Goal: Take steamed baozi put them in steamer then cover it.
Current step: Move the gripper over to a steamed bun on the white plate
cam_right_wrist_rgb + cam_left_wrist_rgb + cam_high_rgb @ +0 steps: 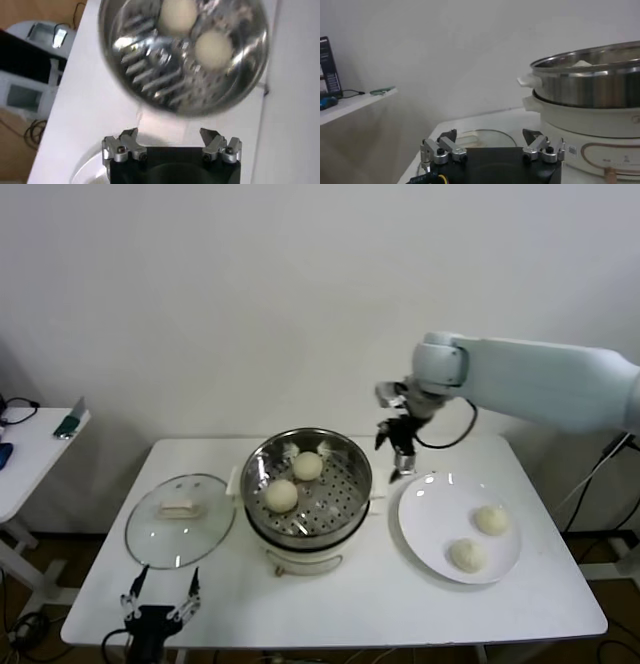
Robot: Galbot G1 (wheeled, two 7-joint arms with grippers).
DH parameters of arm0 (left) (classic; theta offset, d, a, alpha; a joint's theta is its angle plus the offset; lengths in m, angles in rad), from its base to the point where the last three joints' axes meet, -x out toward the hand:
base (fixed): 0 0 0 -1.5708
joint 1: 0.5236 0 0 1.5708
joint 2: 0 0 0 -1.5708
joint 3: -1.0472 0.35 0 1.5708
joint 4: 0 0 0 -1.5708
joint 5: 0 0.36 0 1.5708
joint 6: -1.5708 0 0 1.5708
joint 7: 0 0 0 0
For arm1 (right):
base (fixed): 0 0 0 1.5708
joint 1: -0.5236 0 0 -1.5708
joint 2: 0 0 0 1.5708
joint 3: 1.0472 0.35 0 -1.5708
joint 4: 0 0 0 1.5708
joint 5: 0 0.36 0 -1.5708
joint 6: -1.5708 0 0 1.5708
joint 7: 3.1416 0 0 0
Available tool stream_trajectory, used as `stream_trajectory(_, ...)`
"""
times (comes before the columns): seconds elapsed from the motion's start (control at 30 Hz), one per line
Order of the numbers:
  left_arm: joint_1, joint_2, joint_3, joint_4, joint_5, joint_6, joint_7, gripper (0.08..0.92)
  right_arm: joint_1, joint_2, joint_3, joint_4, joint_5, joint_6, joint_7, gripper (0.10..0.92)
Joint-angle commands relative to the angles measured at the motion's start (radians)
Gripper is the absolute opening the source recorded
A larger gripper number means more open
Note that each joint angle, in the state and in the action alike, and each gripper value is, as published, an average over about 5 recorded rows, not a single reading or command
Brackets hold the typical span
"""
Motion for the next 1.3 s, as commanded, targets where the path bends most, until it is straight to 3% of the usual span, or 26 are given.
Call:
stream_trajectory(0.03,0.005,-0.006,-0.002,0.000,0.004,0.002,-0.001,0.823,-0.171,-0.305,0.044,0.105,-0.249,0.025,-0.025,0.823)
stream_trajectory(0.57,0.033,-0.021,-0.026,0.005,-0.003,-0.004,-0.007,0.823,-0.574,-0.328,0.314,-0.032,-0.468,0.051,-0.021,0.823)
stream_trajectory(1.3,0.033,-0.018,-0.020,0.031,0.004,-0.019,-0.007,0.823,-0.586,-0.196,0.350,-0.111,-0.454,0.053,-0.006,0.823)
